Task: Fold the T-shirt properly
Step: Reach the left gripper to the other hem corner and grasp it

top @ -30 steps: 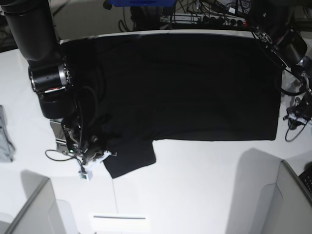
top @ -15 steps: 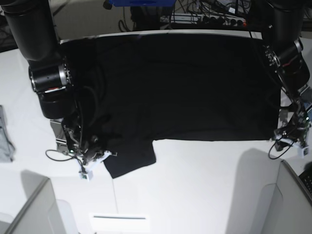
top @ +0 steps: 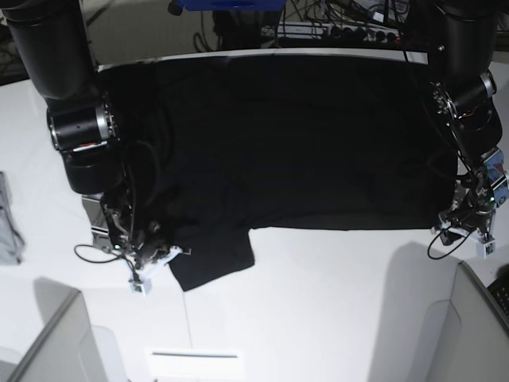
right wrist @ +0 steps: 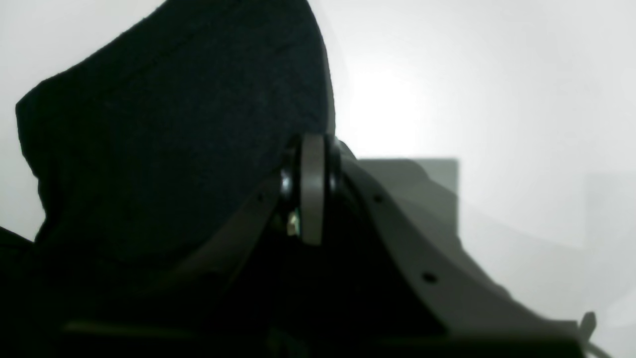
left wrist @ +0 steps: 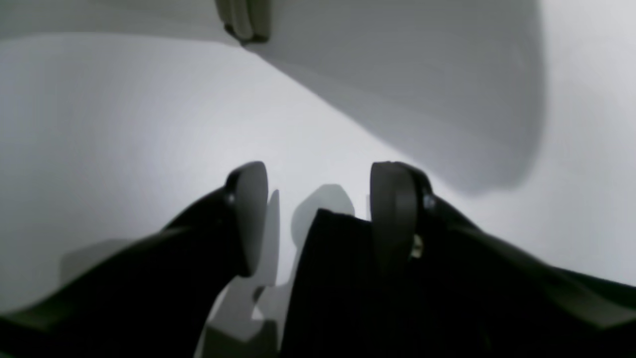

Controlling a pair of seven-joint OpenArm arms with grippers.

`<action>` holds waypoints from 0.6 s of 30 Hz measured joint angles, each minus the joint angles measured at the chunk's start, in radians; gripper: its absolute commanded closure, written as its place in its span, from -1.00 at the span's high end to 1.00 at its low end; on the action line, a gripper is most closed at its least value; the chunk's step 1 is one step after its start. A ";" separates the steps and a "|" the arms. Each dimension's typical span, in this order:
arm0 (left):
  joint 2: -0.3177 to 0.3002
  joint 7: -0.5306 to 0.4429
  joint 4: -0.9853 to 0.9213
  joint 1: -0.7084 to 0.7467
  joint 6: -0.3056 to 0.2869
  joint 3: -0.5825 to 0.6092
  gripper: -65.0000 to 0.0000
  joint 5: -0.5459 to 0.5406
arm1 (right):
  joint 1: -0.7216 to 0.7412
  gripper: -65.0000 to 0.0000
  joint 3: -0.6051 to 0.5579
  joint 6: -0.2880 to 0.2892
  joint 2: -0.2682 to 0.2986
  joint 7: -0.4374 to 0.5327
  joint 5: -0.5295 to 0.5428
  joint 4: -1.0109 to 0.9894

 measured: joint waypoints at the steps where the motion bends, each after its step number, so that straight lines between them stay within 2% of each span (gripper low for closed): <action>1: 0.000 0.000 0.000 0.000 0.000 0.000 -0.01 0.000 | 0.000 -1.00 0.000 0.000 0.000 0.000 0.000 0.000; 7: 0.000 -0.015 -0.062 0.002 0.003 0.001 -0.01 0.000 | 0.000 -1.00 0.000 0.000 0.000 0.000 0.000 0.000; 8: -0.002 -0.039 -0.074 0.003 0.003 0.019 -0.01 -0.015 | 0.000 -1.00 0.000 0.000 0.000 0.000 0.000 0.000; 12: -0.006 -0.031 -0.080 -0.009 0.006 0.095 -0.02 -0.011 | 0.000 -1.00 0.000 0.004 0.001 -0.002 0.000 0.000; 18: -0.003 -0.034 -0.080 -0.008 0.003 0.087 -0.02 -0.015 | 0.000 -1.00 0.000 0.006 0.001 -0.001 0.000 0.000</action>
